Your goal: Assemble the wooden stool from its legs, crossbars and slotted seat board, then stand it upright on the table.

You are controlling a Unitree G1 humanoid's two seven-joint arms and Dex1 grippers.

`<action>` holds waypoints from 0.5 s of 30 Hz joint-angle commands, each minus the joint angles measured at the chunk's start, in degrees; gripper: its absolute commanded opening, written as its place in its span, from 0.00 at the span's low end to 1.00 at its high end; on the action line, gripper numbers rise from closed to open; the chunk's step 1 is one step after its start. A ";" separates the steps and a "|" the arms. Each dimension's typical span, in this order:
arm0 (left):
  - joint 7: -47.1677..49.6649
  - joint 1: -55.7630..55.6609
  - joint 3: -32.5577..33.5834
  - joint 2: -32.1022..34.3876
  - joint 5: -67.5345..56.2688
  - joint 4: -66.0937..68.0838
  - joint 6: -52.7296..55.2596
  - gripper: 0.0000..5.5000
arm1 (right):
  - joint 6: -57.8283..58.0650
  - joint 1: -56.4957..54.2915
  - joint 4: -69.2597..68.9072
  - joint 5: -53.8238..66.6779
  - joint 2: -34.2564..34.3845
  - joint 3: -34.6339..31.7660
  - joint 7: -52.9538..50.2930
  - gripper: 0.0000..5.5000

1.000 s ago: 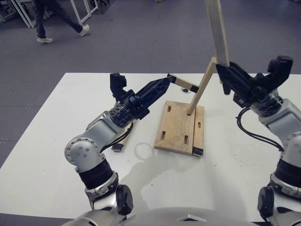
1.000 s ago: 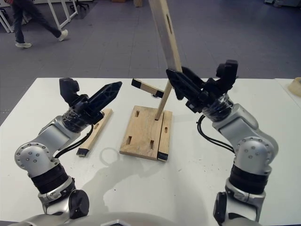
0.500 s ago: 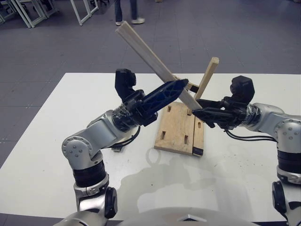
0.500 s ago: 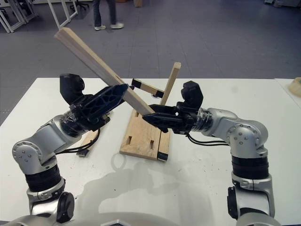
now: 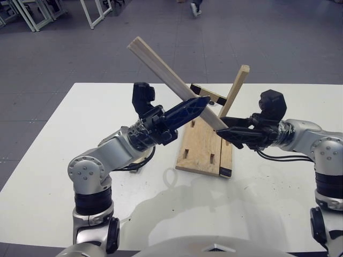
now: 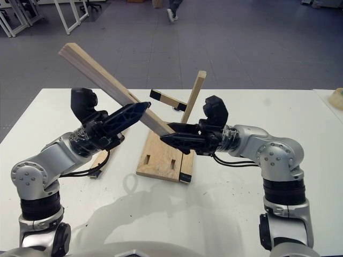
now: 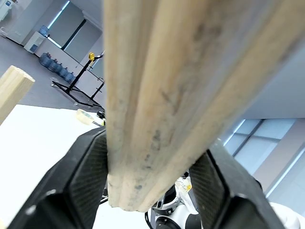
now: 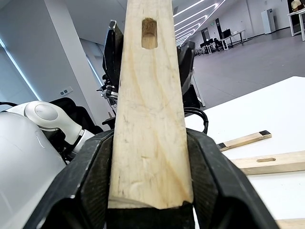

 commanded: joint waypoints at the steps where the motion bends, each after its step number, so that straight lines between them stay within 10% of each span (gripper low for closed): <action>1: -0.69 0.46 -0.64 1.27 0.89 0.99 -1.26 0.42 | 0.20 -0.65 0.20 -0.94 -1.14 0.28 1.59 0.37; 15: -5.50 -1.86 9.66 8.04 11.77 10.33 -9.71 0.38 | -21.21 2.19 7.16 -32.01 -10.09 12.90 8.57 0.66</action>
